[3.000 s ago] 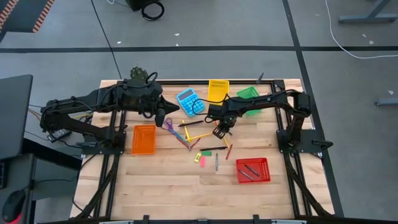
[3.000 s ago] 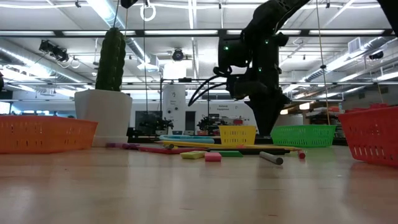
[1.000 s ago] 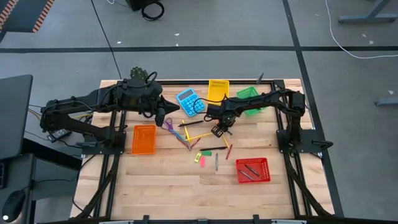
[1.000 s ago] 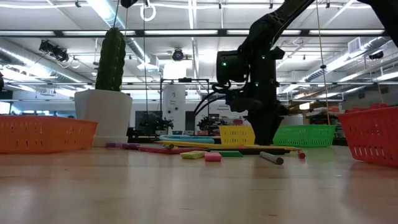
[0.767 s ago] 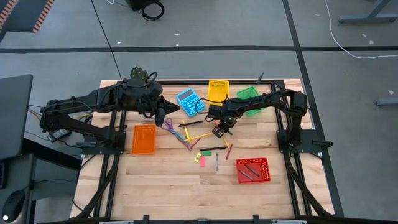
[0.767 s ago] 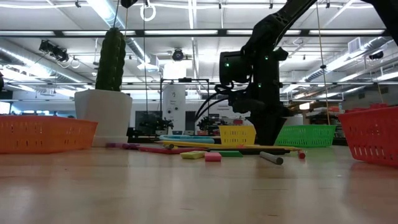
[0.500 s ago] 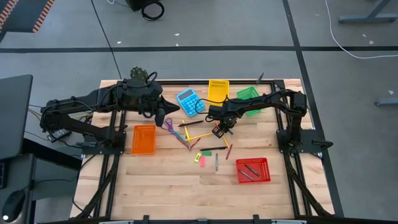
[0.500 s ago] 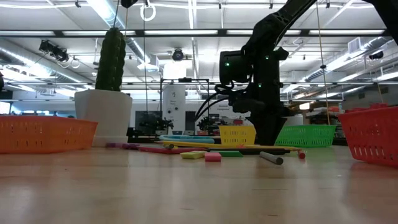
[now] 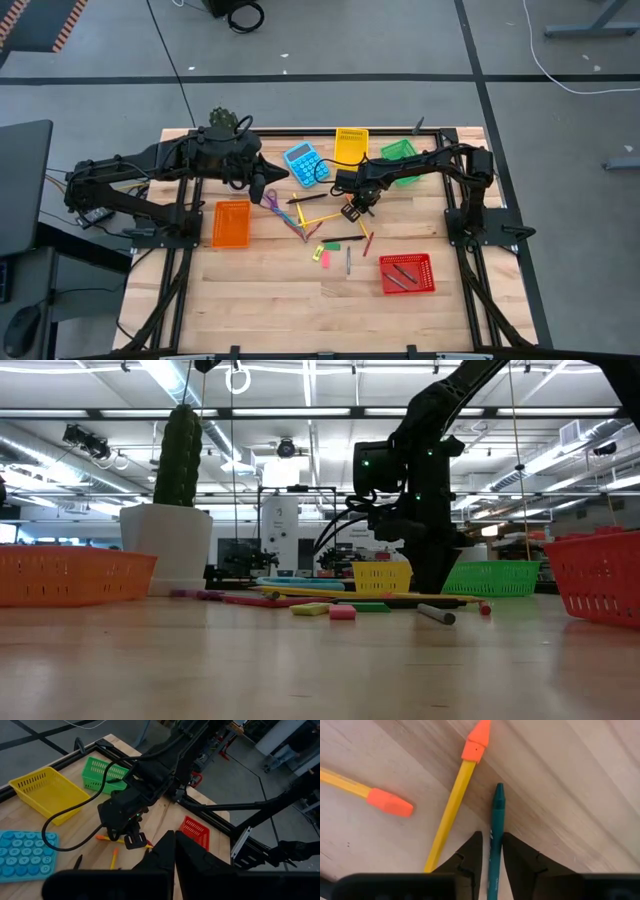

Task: Sort crayons/erasers/pens/pencils in bins
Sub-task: Put the green crayon into the red bin

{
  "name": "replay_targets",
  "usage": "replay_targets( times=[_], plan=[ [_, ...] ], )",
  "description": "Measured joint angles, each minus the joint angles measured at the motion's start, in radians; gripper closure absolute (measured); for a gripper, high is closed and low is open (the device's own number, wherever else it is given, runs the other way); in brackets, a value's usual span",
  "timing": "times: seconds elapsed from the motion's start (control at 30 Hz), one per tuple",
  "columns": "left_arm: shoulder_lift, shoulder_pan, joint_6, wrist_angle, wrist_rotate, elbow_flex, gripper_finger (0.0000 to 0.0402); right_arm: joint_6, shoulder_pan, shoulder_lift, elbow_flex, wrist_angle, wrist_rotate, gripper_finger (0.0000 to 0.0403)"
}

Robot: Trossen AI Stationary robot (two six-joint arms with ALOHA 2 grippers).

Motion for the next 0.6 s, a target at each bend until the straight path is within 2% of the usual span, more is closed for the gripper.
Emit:
replay_targets(
  times=[0.43, 0.6],
  plan=[
    [0.000, 0.000, 0.004, 0.000, 0.000, 0.000, 0.0388, 0.000, 0.001, 0.001, -0.002, 0.012, 0.002, 0.0341],
    [0.000, 0.000, 0.049, 0.000, 0.000, 0.000, 0.0390, 0.000, 0.001, 0.001, -0.002, 0.014, 0.002, 0.0347]
  ],
)
